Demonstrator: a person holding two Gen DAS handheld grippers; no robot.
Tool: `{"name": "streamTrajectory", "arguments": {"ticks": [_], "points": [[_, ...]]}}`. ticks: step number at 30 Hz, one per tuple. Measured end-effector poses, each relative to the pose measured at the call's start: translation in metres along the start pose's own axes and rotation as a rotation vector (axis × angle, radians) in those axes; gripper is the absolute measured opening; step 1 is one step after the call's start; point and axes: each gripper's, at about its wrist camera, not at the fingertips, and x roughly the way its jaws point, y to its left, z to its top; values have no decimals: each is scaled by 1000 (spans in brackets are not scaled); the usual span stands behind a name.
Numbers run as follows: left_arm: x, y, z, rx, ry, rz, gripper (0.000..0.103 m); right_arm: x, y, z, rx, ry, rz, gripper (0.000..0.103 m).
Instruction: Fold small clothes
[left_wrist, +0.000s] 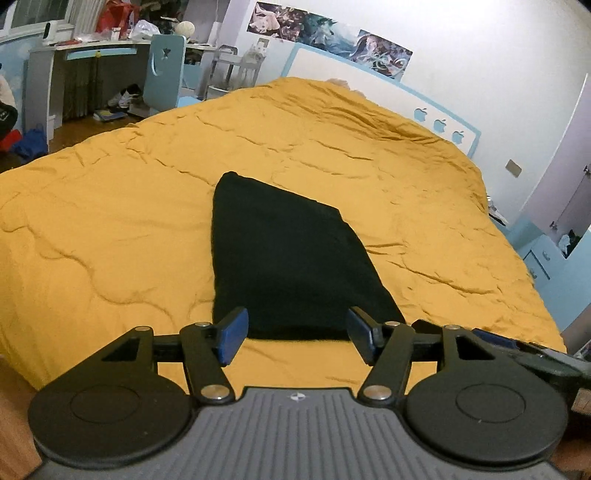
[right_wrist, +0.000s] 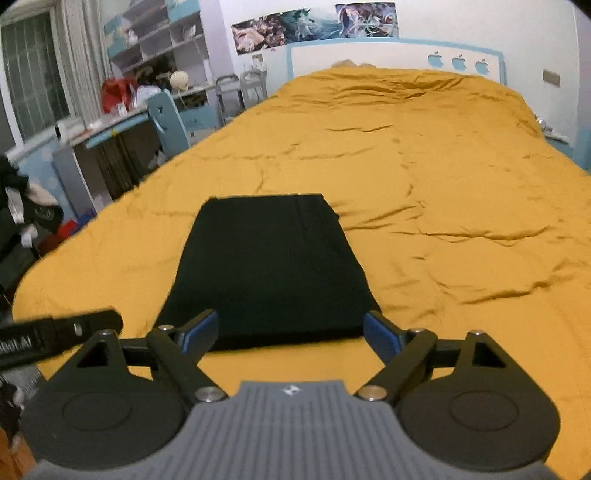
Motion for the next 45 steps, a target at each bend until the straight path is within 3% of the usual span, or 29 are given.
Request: {"name": "streamTrajectory", "arguments": {"ticks": [3, 9, 23, 45], "points": [[-8, -7, -2, 15, -13, 37, 73, -25, 5, -11, -40, -20, -47, 82], [-20, -20, -10, 75, -21, 98, 77, -53, 5, -21, -29, -37, -51, 82], [-25, -23, -14, 67, -12, 101, 79, -72, 18, -23, -59, -52, -66, 82], [-24, -25, -19, 61, 16, 102, 79, -69, 21, -23, -66, -29, -93, 82]]}}
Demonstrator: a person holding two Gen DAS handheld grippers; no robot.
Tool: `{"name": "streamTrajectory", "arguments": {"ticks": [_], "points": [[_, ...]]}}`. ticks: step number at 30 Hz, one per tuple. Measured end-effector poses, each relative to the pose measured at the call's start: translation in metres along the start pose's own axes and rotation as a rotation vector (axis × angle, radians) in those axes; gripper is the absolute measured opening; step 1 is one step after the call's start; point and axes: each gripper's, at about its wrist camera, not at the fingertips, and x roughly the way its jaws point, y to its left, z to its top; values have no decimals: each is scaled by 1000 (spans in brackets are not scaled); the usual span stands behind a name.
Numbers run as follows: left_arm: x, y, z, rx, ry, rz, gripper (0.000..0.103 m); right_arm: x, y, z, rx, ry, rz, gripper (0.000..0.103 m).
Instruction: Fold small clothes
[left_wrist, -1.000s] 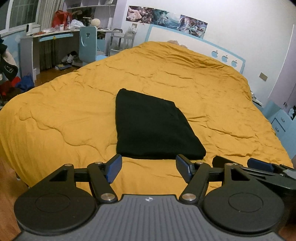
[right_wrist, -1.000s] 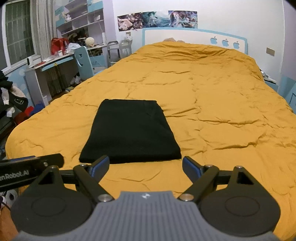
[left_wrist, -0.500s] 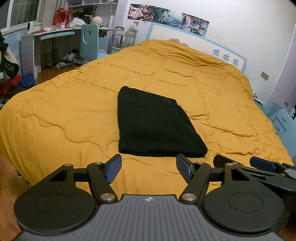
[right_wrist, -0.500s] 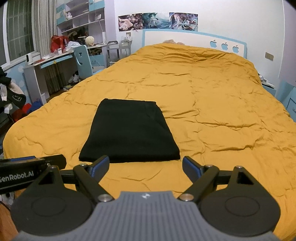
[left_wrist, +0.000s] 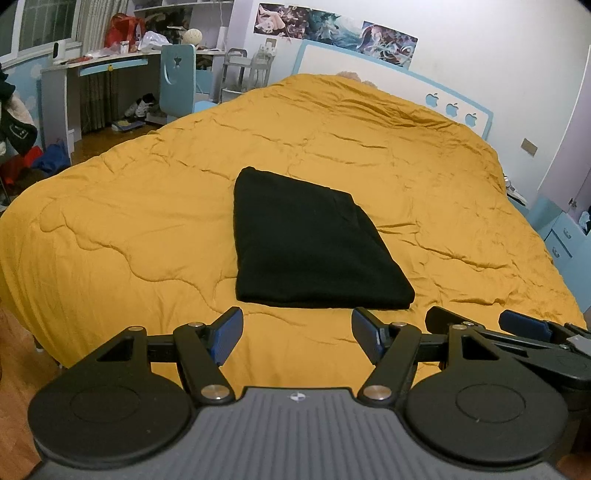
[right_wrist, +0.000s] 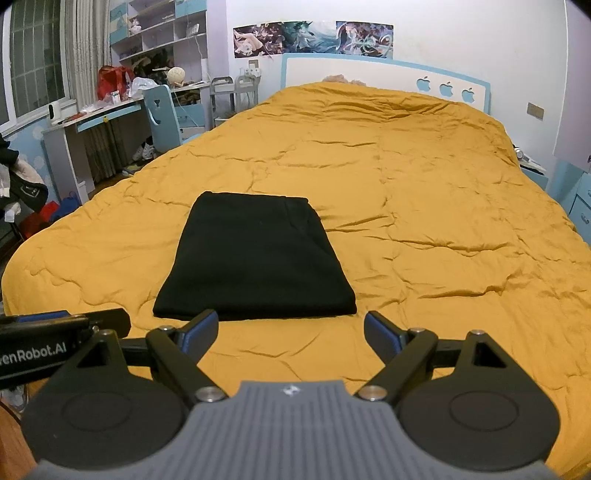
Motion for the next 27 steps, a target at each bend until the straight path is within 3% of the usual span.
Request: {"name": "streamTrajectory", "arguments": {"ticks": [27], "points": [[7, 1, 0, 19, 51, 4, 78, 5, 2, -2, -9, 20, -23, 82]]}}
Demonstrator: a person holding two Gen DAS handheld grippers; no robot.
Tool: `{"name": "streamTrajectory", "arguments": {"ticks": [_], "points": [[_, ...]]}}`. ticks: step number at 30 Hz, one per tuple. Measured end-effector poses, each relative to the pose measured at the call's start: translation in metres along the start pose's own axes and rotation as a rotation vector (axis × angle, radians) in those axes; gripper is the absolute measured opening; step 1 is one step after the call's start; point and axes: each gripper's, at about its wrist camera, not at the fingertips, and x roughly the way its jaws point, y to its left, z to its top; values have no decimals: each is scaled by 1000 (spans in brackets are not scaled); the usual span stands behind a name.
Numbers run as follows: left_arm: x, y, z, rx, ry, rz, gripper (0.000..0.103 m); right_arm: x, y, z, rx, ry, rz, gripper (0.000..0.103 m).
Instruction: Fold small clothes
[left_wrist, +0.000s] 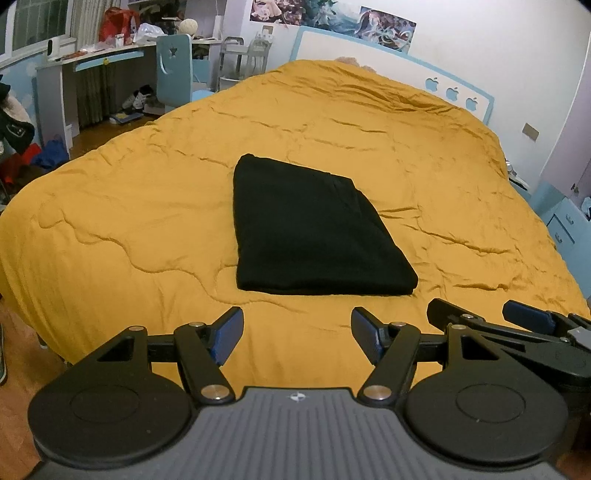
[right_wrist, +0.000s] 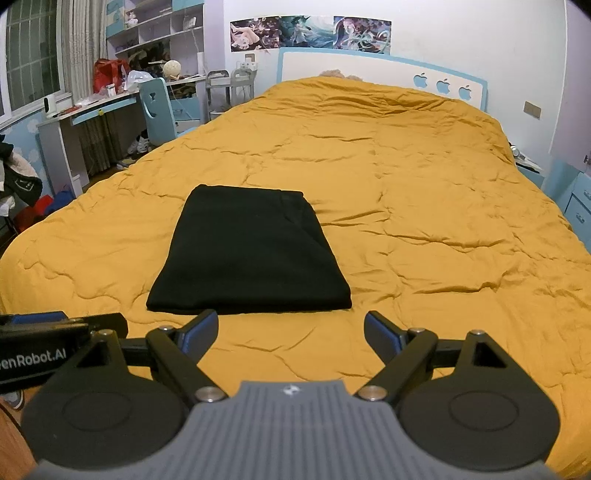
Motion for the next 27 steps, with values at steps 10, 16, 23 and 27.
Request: {"name": "streamTrajectory", "arguments": {"ticks": [10, 16, 23, 27], "points": [[2, 0, 0, -2, 9, 1, 78, 0, 0, -1, 0, 1, -3, 82], [4, -3, -1, 3, 17, 10, 78, 1, 1, -2, -2, 5, -10, 82], [5, -6, -1, 10, 19, 19, 78, 1, 1, -2, -4, 10, -15, 82], [5, -6, -1, 9, 21, 18, 78, 1, 0, -2, -6, 14, -18, 82]]}}
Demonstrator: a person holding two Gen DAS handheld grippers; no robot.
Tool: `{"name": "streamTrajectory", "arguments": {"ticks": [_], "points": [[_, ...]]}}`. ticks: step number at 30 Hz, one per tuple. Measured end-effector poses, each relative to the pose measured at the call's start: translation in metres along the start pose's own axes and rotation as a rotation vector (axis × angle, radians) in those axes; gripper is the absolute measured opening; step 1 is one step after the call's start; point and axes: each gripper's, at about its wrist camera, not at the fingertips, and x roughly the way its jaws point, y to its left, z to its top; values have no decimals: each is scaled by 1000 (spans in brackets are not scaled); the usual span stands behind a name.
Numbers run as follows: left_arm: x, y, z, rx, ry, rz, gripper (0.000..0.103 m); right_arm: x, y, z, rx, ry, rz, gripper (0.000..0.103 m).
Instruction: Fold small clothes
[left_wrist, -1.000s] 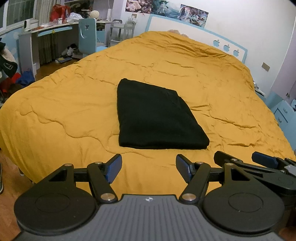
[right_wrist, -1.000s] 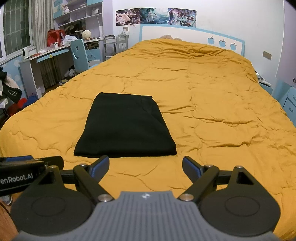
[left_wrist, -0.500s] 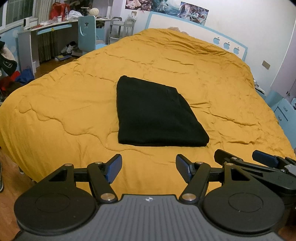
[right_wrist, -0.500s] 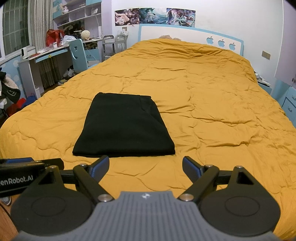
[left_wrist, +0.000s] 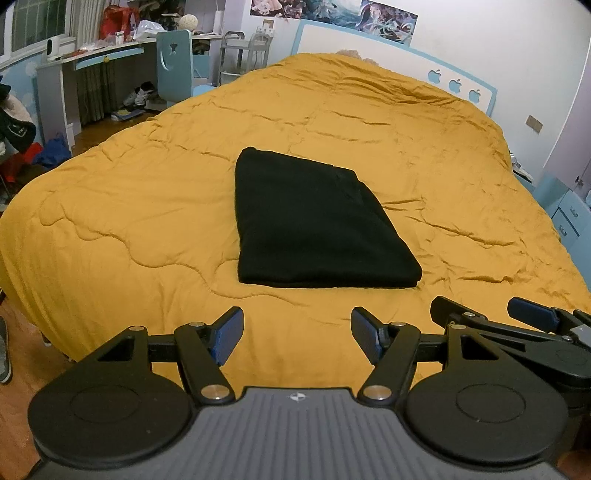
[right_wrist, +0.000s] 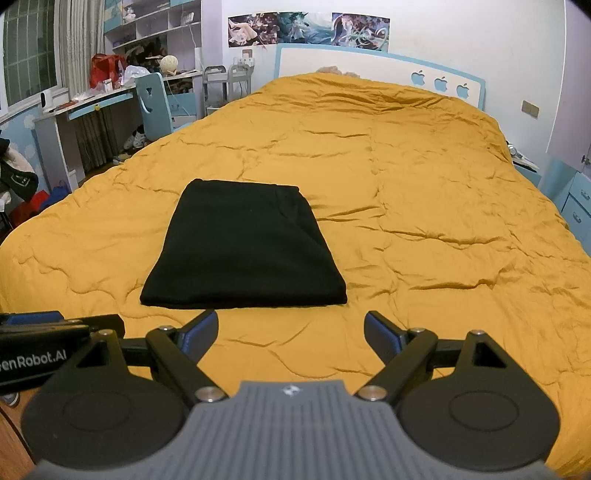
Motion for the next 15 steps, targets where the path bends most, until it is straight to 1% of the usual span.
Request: {"name": "streamTrajectory", "arguments": {"ticks": [6, 15], "points": [[1, -2, -1, 13, 2, 18, 78, 1, 1, -1, -11, 4, -14, 82], [1, -2, -2, 10, 5, 17, 78, 1, 1, -1, -13, 7, -13, 82]]}}
